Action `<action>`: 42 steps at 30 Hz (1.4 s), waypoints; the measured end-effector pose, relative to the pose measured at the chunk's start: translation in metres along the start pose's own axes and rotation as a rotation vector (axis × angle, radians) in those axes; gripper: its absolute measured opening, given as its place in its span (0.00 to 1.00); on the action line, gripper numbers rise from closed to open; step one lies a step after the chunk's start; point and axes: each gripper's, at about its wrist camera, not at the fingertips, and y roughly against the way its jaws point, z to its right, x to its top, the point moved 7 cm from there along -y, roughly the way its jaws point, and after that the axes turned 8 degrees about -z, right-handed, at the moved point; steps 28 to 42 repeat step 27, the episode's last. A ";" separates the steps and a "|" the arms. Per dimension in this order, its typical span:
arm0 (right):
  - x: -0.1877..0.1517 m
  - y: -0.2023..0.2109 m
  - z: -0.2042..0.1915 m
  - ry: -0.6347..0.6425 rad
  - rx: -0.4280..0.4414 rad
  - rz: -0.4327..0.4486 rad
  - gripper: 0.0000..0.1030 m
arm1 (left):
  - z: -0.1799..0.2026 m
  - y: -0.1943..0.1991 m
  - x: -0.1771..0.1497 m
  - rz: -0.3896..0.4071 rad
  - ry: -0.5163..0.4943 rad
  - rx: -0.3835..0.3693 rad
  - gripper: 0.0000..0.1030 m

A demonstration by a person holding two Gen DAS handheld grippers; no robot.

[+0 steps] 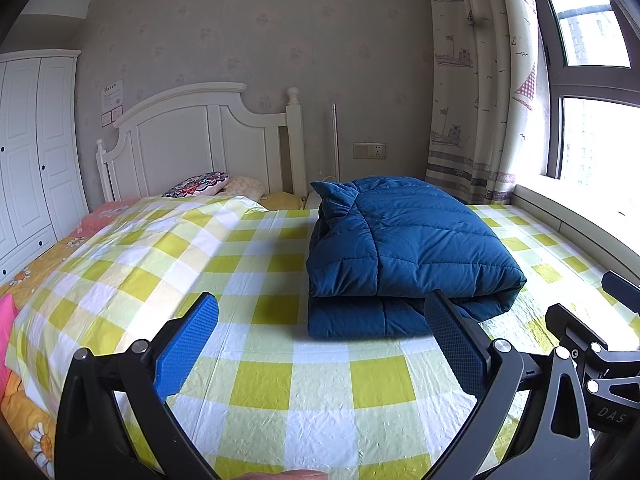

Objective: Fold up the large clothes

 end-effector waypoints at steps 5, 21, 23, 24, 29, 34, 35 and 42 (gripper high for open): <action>-0.001 -0.002 0.002 0.004 0.005 -0.005 0.98 | 0.001 0.000 0.000 0.001 -0.003 -0.001 0.96; -0.013 -0.028 0.007 0.014 0.041 -0.081 0.98 | 0.009 -0.020 -0.005 -0.028 -0.051 -0.094 0.96; -0.010 -0.034 0.015 0.010 0.064 -0.109 0.98 | -0.003 -0.038 0.003 -0.110 -0.078 -0.132 0.96; -0.006 -0.035 0.021 0.006 0.069 -0.115 0.98 | -0.014 -0.045 0.009 -0.126 -0.067 -0.133 0.96; 0.028 -0.033 0.077 -0.001 0.005 -0.114 0.98 | -0.086 -0.074 0.043 -0.142 -0.005 -0.026 0.96; 0.028 -0.033 0.077 -0.001 0.005 -0.114 0.98 | -0.086 -0.074 0.043 -0.142 -0.005 -0.026 0.96; 0.028 -0.033 0.077 -0.001 0.005 -0.114 0.98 | -0.086 -0.074 0.043 -0.142 -0.005 -0.026 0.96; 0.028 -0.033 0.077 -0.001 0.005 -0.114 0.98 | -0.086 -0.074 0.043 -0.142 -0.005 -0.026 0.96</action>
